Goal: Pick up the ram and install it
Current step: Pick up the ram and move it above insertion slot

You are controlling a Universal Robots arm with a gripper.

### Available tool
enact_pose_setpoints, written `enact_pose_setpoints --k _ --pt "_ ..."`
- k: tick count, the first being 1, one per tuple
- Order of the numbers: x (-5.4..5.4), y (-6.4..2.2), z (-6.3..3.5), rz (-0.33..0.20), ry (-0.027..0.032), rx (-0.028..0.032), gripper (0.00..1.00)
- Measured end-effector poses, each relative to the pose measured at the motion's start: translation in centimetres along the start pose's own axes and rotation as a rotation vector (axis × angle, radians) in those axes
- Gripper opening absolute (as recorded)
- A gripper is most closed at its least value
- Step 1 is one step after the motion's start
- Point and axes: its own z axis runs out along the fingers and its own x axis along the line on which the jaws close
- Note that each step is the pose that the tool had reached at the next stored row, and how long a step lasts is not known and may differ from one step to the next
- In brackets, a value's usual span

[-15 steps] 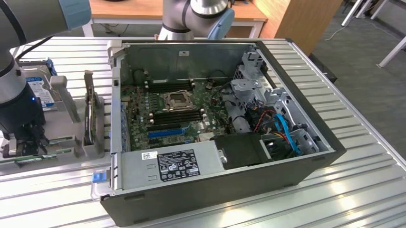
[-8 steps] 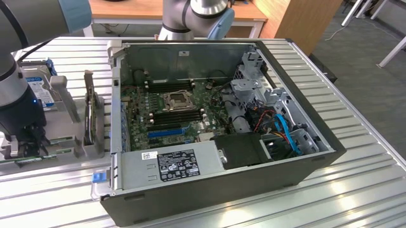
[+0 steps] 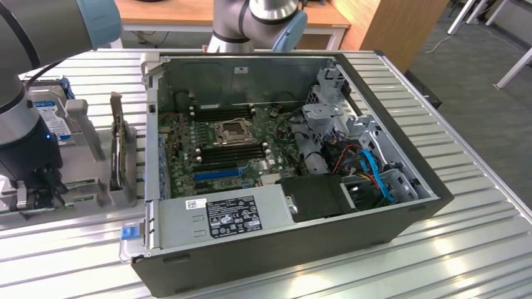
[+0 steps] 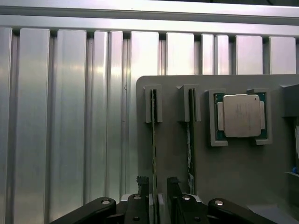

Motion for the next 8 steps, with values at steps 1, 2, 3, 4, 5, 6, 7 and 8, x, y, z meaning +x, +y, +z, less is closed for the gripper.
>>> enact_pose_setpoints --k 1,2,3,4,5,6,7,8 --pt "0.0 -0.01 0.09 0.0 -0.0001 0.0001 0.3" --pt "0.01 -0.01 0.18 0.0 0.0 0.0001 0.3" --pt "0.01 -0.02 0.27 0.0 0.0 0.0001 0.3" --pt "0.01 -0.02 0.35 0.0 0.0 0.0 0.3" --pt "0.02 -0.02 0.43 0.0 0.0 0.0 0.3" --pt "0.02 -0.03 0.52 0.0 0.0 0.0 0.3" --pt "0.02 -0.03 0.6 0.0 0.0 0.0 0.3" --pt "0.03 -0.03 0.67 0.0 0.0 0.0 0.3"
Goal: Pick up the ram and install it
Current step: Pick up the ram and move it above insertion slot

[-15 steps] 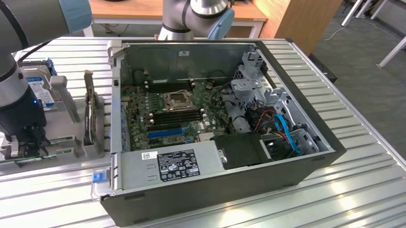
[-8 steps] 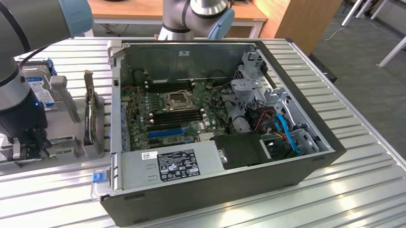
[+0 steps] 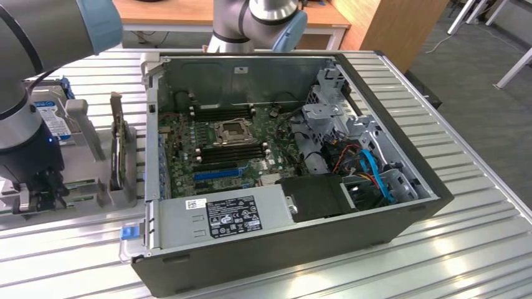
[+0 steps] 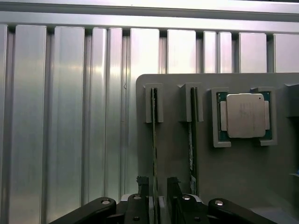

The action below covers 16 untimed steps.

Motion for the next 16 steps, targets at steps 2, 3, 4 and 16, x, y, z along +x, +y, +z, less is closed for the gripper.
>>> enact_pose_setpoints --k 2,3,4,16 --pt "0.01 -0.01 0.15 0.0 0.0 -0.0001 0.3" --pt "0.01 -0.01 0.23 0.0 0.0 0.0 0.3" --pt "0.01 -0.01 0.3 0.0 0.0 0.0 0.3" --pt "0.02 -0.02 0.47 0.0 -0.0002 0.0002 0.3"
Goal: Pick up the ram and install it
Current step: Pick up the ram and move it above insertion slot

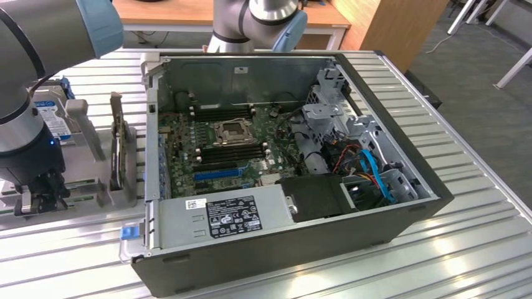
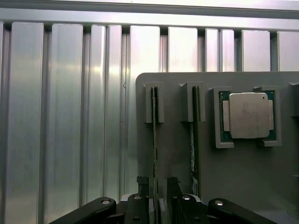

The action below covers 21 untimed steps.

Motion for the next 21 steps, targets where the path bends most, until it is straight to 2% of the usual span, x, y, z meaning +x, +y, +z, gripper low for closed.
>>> enact_pose_setpoints --k 21 --pt "0.02 0.0 -0.05 -0.017 0.001 -0.0009 0.3"
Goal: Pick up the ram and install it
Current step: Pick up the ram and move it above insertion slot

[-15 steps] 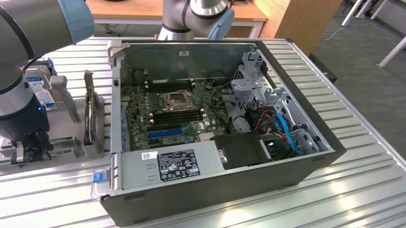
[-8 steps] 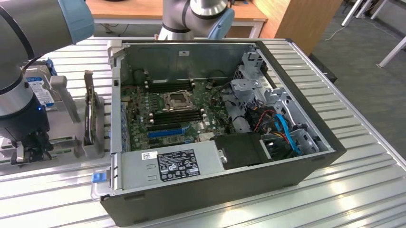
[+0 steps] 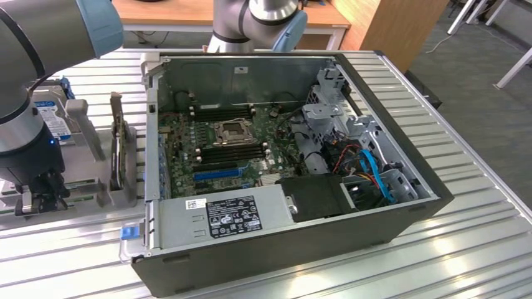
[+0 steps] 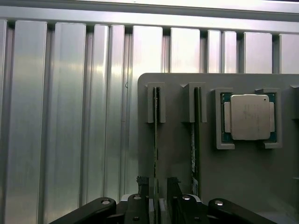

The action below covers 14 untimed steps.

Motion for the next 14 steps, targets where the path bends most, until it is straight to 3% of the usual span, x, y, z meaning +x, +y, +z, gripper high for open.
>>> enact_pose_setpoints --k 14 --pt "0.13 0.0 -0.08 0.0 -0.0001 0.0001 0.3"
